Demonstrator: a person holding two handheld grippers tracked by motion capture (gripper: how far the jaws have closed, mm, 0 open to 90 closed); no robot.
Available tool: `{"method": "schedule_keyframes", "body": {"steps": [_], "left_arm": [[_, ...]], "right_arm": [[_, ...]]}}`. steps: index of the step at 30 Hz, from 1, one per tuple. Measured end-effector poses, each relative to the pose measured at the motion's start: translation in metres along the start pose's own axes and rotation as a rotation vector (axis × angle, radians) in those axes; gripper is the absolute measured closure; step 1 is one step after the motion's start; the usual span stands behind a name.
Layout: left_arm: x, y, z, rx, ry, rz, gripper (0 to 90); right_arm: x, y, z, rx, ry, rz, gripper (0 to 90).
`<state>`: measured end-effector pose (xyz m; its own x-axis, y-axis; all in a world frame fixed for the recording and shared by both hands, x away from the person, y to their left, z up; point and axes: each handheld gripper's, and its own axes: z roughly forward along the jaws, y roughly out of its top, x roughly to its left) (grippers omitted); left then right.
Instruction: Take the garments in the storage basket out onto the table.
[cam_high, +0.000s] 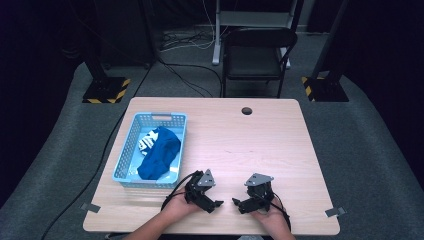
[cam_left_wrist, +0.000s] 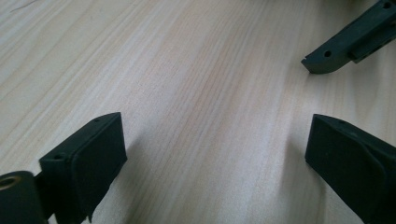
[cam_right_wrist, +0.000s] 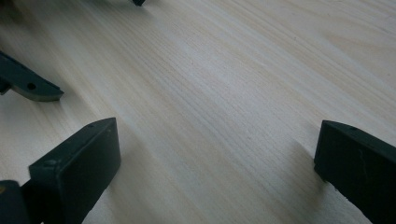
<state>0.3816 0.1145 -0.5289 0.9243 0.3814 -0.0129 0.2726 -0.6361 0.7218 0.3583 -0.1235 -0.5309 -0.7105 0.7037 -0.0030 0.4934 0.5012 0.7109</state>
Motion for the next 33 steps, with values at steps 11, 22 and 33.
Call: {"method": "schedule_keyframes", "body": {"steps": [11, 22, 33], "left_arm": [[-0.009, 0.008, -0.012, -0.025, -0.008, 0.018, 6.0], [-0.014, 0.017, -0.025, -0.07, -0.023, 0.018, 6.0], [-0.011, 0.021, -0.037, -0.096, -0.024, 0.005, 6.0]], "right_arm": [[0.0, 0.0, 0.0, 0.0, 0.0, 0.0, 0.0], [0.0, 0.0, 0.0, 0.0, 0.0, 0.0, 0.0], [0.0, 0.0, 0.0, 0.0, 0.0, 0.0, 0.0]]}}
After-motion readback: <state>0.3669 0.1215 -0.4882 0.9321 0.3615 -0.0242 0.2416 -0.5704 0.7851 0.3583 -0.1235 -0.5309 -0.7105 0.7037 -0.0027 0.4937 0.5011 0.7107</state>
